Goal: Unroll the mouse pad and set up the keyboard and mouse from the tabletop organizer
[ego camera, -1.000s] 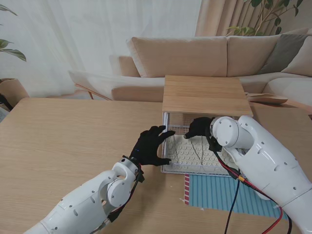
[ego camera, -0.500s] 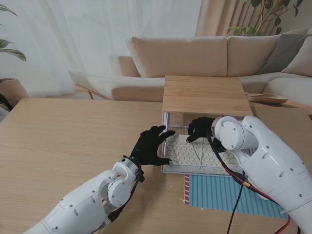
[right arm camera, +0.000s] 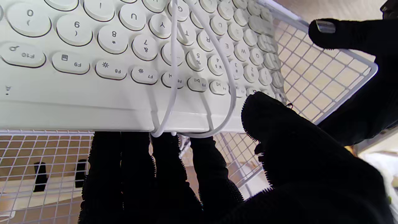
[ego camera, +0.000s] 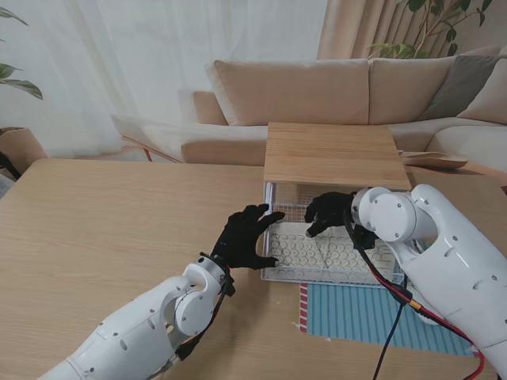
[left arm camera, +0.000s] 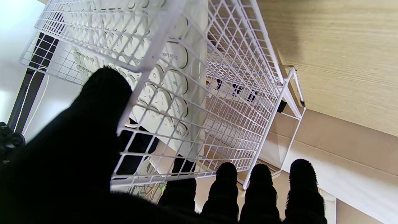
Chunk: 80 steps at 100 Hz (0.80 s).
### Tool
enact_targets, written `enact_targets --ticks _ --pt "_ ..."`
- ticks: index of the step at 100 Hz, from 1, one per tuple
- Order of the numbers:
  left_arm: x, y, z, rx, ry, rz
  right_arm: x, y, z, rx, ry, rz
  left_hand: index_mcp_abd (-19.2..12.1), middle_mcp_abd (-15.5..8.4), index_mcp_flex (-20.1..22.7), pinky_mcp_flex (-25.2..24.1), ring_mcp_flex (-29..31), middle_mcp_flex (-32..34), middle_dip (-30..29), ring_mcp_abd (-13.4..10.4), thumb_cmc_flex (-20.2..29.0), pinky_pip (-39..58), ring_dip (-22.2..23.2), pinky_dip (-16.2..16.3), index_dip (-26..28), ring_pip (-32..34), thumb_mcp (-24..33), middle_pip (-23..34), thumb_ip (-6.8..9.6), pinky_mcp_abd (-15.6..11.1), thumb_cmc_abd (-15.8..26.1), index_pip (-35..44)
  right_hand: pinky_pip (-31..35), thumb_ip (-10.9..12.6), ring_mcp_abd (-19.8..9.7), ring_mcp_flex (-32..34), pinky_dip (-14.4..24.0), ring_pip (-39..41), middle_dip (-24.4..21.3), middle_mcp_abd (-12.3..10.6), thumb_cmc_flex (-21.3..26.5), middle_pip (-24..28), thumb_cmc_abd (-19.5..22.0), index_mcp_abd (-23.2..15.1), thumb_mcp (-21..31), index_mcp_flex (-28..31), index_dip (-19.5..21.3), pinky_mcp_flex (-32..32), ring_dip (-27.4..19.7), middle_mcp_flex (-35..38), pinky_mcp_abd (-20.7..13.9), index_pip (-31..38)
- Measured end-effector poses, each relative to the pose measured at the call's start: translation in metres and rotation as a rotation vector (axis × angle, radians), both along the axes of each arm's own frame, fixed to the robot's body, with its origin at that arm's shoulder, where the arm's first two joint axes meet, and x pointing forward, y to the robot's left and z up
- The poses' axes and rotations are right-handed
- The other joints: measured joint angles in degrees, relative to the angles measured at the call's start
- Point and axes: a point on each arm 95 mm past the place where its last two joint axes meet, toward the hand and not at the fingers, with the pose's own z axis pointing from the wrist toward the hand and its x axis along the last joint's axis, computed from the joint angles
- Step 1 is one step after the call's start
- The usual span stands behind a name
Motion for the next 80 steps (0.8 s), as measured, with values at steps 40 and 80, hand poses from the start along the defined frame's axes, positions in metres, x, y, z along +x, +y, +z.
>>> enact_targets --ticks 40,80 --pt "0.0 0.0 0.0 0.0 0.0 -0.005 -0.004 -0.002 -0.01 -0.035 -0.01 0.08 0.05 0.2 0.0 0.0 0.0 -0.01 -0.01 0.0 0.0 -0.43 0.0 0.09 -0.56 0.0 0.04 -0.01 0.0 0.01 0.0 -0.26 -1.37 0.0 -0.85 0.0 -0.77 -2.46 -5.65 -4.32 4.67 -4.85 -0.03 -0.4 1.84 -7.42 0.73 -0.63 -0.86 -1.64 -0.96 -0.7" --pt "0.001 0.001 0.0 -0.001 0.0 -0.013 -0.001 -0.004 -0.018 -0.088 -0.02 0.125 0.48 0.36 0.0 0.0 0.0 -0.01 -0.01 0.0 0.0 -0.44 0.0 0.12 -1.2 0.0 0.2 -0.03 0.0 0.01 0.0 -1.24 -1.42 0.0 -3.31 0.77 -0.78 0.83 -2.0 -7.76 5.28 -1.98 -1.52 -0.45 4.01 -9.0 1.48 0.39 -1.12 -1.03 -2.91 1.54"
